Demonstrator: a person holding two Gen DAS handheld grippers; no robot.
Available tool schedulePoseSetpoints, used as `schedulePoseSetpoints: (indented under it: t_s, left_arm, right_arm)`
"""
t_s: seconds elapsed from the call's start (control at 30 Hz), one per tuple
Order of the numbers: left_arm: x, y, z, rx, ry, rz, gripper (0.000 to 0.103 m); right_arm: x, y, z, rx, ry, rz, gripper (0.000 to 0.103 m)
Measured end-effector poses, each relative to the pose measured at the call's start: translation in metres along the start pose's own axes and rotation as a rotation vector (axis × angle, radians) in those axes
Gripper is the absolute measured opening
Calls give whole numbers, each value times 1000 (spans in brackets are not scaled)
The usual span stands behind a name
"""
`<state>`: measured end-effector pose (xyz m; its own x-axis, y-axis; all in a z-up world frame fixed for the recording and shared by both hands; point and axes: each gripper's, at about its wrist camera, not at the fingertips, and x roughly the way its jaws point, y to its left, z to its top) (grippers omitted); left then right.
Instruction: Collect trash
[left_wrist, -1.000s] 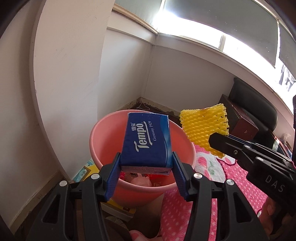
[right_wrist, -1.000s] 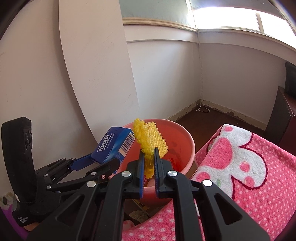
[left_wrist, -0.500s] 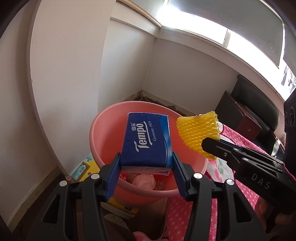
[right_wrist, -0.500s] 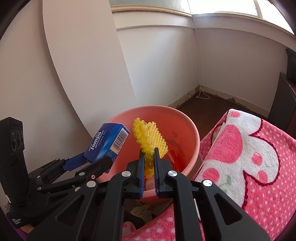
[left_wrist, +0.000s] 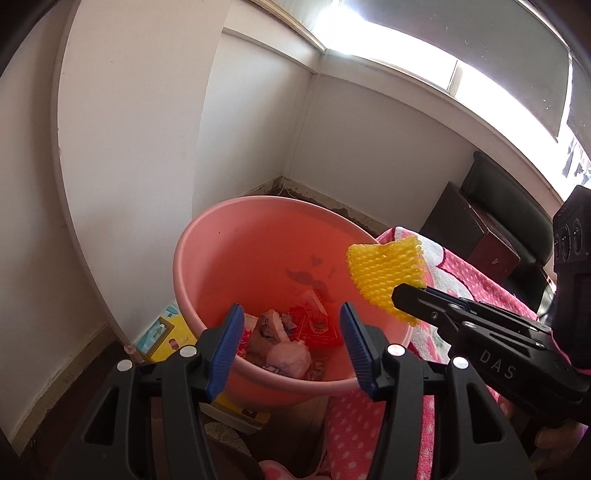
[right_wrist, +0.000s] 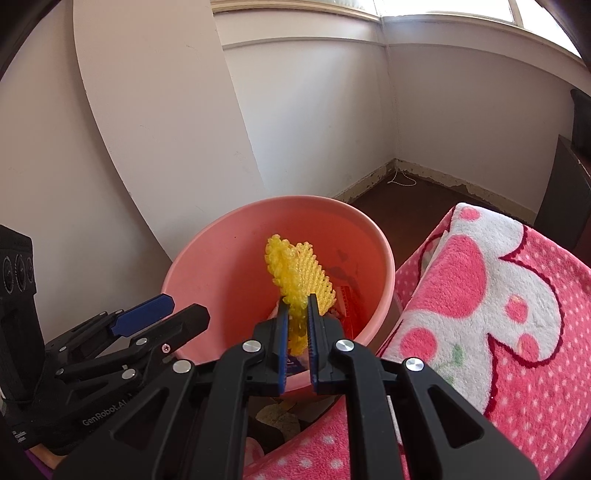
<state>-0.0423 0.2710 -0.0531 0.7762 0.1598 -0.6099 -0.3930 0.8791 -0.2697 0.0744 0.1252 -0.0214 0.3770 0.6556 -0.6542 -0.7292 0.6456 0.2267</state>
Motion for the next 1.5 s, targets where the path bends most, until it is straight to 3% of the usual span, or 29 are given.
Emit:
schedulePoseSetpoints:
  t_s: [0.77,0.93,1.5]
  left_arm:
    - [-19,0,-1,1,-40,-18,55]
    - [-23,0,0,-3,-47,-21,57]
    - [-53,-12,2,22,-88,-12,60]
  right_arm:
    - [-5,-3,1,23,-10,5,10]
    - [-7,-4,3,24,-23,13,28]
    - [-55,0,-3,-3,-115,-2,28]
